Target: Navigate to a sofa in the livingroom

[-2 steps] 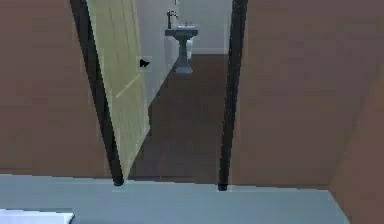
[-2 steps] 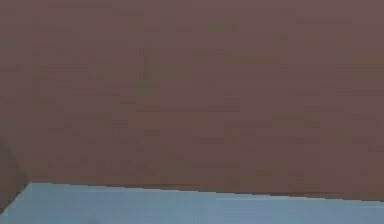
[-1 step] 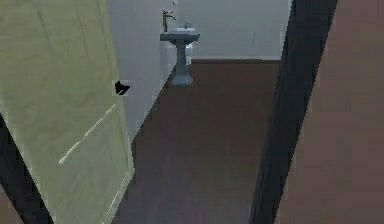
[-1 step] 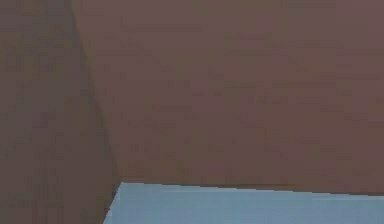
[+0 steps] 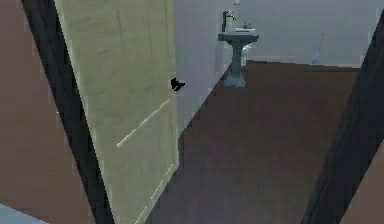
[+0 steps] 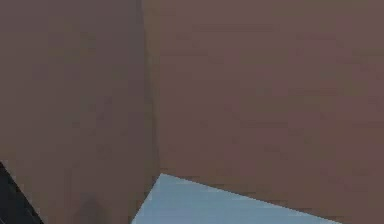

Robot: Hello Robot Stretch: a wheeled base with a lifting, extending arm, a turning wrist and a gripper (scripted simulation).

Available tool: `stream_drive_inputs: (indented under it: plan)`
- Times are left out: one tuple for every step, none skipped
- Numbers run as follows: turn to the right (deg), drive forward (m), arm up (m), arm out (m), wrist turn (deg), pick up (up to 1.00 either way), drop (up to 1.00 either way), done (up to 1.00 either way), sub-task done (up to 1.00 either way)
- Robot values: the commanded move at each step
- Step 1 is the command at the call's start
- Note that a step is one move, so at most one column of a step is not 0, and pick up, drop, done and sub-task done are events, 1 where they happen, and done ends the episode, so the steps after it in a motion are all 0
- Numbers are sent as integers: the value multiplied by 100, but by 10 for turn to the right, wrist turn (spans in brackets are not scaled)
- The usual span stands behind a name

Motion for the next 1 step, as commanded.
stream_drive_inputs:
  plan:
    - [0,50,0,0,0,0,0,0,0]
